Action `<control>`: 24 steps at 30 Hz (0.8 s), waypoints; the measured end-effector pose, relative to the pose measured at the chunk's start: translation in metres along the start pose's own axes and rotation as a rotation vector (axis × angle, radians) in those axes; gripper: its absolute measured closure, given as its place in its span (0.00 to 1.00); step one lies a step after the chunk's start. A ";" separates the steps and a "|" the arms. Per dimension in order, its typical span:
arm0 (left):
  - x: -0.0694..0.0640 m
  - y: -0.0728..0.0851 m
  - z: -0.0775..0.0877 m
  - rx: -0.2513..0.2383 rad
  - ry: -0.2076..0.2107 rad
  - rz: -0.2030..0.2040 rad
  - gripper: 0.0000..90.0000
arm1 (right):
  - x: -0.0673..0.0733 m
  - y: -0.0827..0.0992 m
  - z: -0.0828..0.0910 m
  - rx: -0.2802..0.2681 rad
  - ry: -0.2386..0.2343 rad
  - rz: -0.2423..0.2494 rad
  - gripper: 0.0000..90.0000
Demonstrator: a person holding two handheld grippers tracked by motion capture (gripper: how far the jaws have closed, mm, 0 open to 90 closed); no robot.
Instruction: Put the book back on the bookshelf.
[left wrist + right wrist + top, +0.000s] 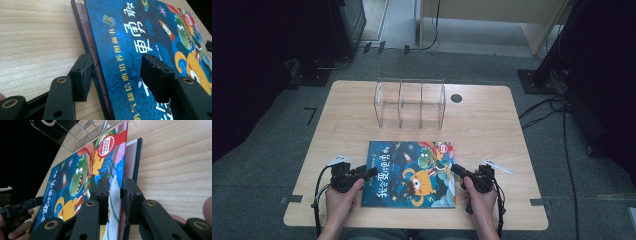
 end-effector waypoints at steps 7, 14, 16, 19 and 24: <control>0.001 0.000 0.001 -0.003 -0.010 -0.003 0.46 | 0.003 0.001 0.001 -0.004 -0.022 0.013 0.85; -0.001 -0.001 0.002 -0.004 -0.021 -0.016 0.45 | 0.004 0.001 0.002 -0.016 -0.034 0.017 0.85; -0.003 -0.001 0.004 -0.011 -0.003 -0.016 0.46 | 0.004 0.001 0.002 -0.017 -0.038 0.016 0.85; -0.007 -0.002 0.006 -0.020 -0.017 -0.041 0.44 | 0.005 0.001 0.002 -0.013 -0.048 0.014 0.85; -0.007 -0.004 0.009 -0.029 0.002 -0.027 0.44 | 0.005 0.003 0.001 -0.011 -0.049 0.020 0.85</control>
Point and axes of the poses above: each handheld gripper's, and its own axes: z roughly backward along the jaws, y roughly out of its underside, x roughly to its left, the point moved 2 cm from there along -z, roughly forward along the jaws, and after that the axes turned 5 degrees about z, right-handed, at the moved point
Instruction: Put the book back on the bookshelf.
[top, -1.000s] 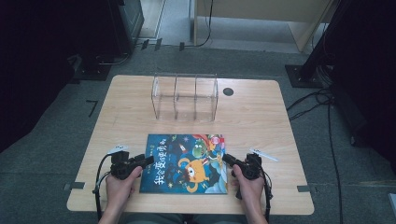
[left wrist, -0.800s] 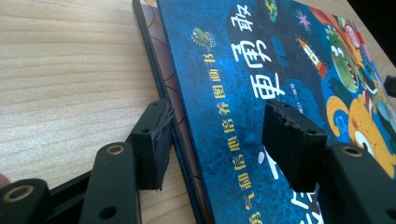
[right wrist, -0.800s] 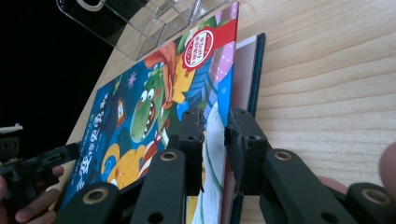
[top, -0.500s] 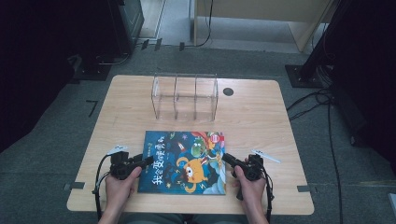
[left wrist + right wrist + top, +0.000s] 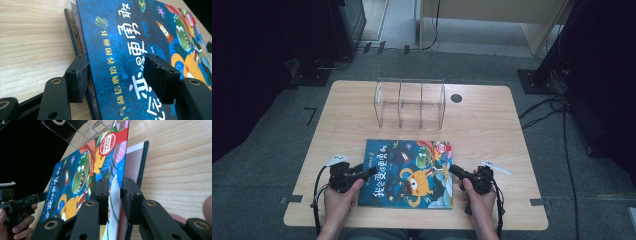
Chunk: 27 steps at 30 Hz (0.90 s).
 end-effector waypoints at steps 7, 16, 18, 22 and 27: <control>0.008 -0.004 0.007 -0.016 0.078 0.063 0.55 | 0.003 0.002 -0.003 0.000 0.012 0.022 0.87; 0.017 -0.004 0.008 -0.030 0.137 0.126 0.65 | 0.005 0.003 -0.005 -0.001 0.049 0.059 0.87; 0.018 -0.004 0.008 -0.028 0.135 0.123 0.65 | 0.005 0.003 -0.004 -0.004 0.042 0.065 0.87; 0.019 -0.005 0.008 -0.036 0.146 0.124 0.65 | 0.004 0.000 -0.001 -0.007 -0.014 0.042 0.87; 0.018 -0.005 0.009 -0.043 0.175 0.116 0.63 | 0.005 -0.002 0.001 -0.025 -0.056 0.046 0.85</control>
Point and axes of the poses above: each handheld gripper's, and its own axes: z roughly backward along the jaws, y roughly out of its underside, x roughly to its left, the point moved 2 cm from there along -z, roughly forward along the jaws, and after that the axes turned 5 degrees about z, right-handed, at the moved point
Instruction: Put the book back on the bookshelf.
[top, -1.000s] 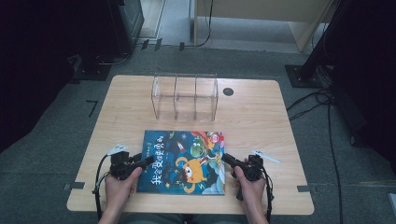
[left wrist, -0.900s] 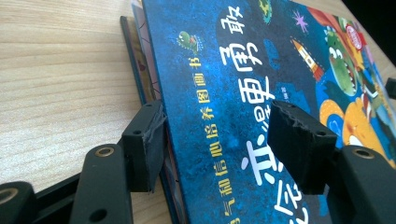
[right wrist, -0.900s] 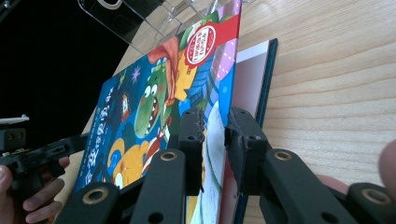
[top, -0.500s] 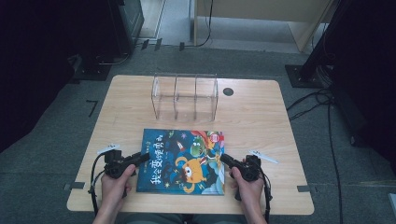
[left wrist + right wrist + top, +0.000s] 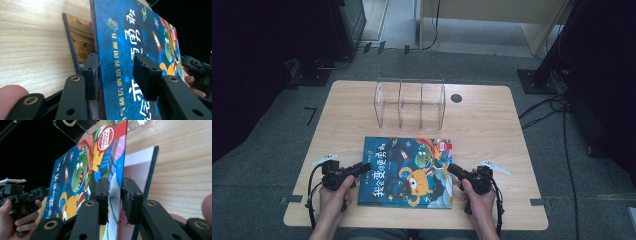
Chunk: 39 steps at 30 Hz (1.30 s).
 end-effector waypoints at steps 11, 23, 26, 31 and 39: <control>-0.001 0.002 -0.006 0.029 -0.004 -0.023 0.61 | 0.001 -0.002 0.003 -0.016 -0.032 0.001 0.87; 0.004 -0.005 0.000 0.060 0.088 0.032 0.75 | 0.006 0.002 -0.002 -0.007 0.090 0.107 0.87; 0.004 -0.007 0.000 0.083 0.114 0.055 0.79 | 0.006 0.005 -0.004 0.012 0.149 0.136 0.82; 0.001 -0.012 0.003 0.106 0.116 0.053 0.81 | 0.010 0.006 -0.001 -0.031 0.216 0.190 0.70; -0.002 -0.014 0.007 0.105 0.106 0.046 0.81 | 0.036 0.000 0.030 -0.244 0.460 0.375 0.62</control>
Point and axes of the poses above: each handheld gripper's, and its own axes: z roughly backward along the jaws, y roughly out of its underside, x roughly to its left, the point moved 2 cm from there along -z, roughly forward along the jaws, and after that the axes turned 5 degrees about z, right-handed, at the moved point
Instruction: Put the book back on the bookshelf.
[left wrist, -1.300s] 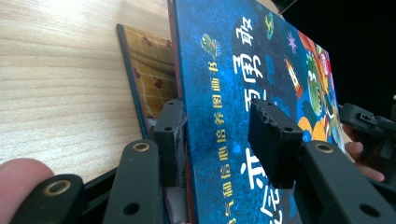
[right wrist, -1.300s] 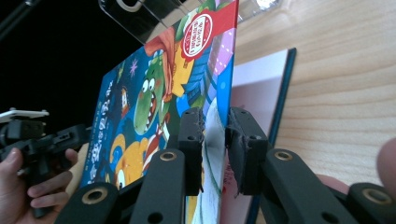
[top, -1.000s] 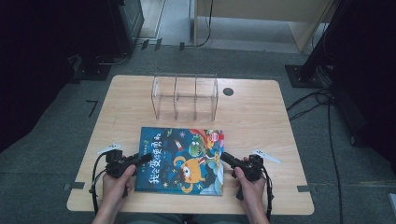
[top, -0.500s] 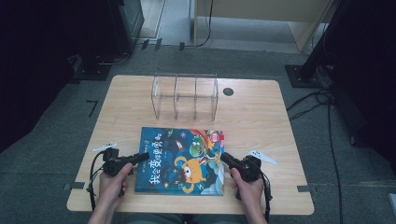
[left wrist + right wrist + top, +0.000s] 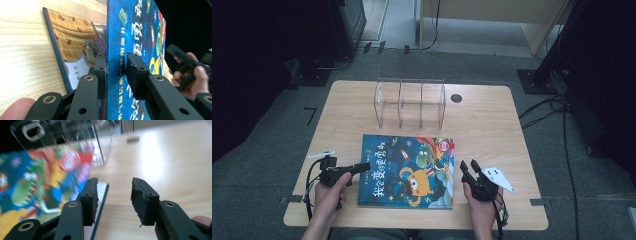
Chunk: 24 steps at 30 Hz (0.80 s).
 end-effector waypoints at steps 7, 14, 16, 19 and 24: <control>0.000 -0.001 -0.001 -0.001 0.000 0.015 0.81 | 0.022 -0.006 0.014 -0.007 -0.184 0.053 0.59; -0.005 -0.005 0.001 -0.008 0.005 0.012 0.82 | 0.029 0.008 0.004 0.036 -0.271 0.053 0.61; -0.006 -0.006 0.002 -0.010 0.006 0.007 0.82 | 0.031 0.011 0.002 0.062 -0.290 0.061 0.61; -0.010 -0.007 0.003 -0.014 0.011 -0.001 0.83 | 0.036 0.014 0.002 0.066 -0.335 0.093 0.65; -0.017 -0.010 0.005 -0.019 0.017 -0.010 0.84 | 0.039 0.022 -0.003 0.113 -0.361 0.110 0.61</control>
Point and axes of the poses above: each handheld gripper's, and its own axes: z roughly backward along the jaws, y roughly out of its underside, x roughly to its left, the point moved 2 cm from there along -z, roughly forward along the jaws, and after that the axes turned 5 degrees about z, right-handed, at the moved point
